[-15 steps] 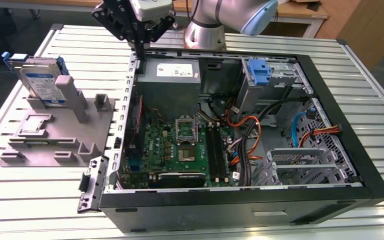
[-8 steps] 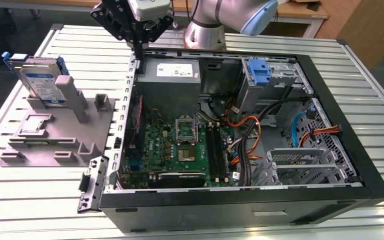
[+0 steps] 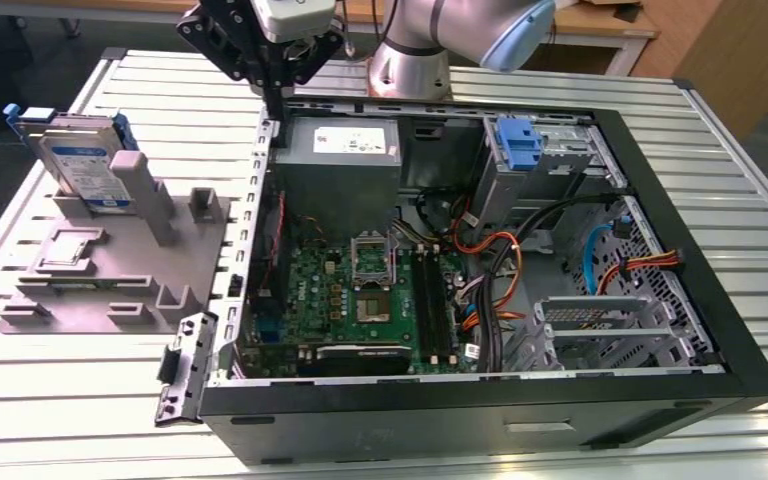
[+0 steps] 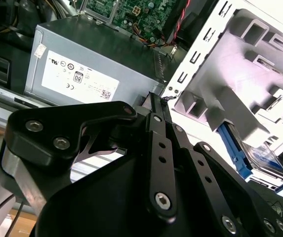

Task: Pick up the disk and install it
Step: 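Reach for the disk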

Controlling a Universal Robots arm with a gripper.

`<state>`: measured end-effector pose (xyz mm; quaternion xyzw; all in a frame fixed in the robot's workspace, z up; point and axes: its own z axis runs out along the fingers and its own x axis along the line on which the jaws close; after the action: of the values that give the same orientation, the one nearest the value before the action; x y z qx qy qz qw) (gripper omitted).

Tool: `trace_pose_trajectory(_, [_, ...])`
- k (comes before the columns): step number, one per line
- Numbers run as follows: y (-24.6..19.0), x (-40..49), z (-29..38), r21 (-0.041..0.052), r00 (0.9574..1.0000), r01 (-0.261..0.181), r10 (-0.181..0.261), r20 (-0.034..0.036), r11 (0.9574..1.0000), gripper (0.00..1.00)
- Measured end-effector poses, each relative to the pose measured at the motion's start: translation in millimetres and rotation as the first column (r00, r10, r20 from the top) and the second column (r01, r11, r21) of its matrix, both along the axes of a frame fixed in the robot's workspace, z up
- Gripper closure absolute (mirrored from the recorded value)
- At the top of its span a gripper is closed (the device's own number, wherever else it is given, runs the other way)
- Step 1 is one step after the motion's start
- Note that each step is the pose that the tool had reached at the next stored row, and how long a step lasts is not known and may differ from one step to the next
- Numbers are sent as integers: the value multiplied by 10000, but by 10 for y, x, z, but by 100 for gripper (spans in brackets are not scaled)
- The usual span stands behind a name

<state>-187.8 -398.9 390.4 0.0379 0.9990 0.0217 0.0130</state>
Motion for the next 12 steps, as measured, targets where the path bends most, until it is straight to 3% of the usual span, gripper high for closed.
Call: trace_pose_trajectory(12, [0, -40, -2, 0, 10000, 0, 0, 0, 10000, 90])
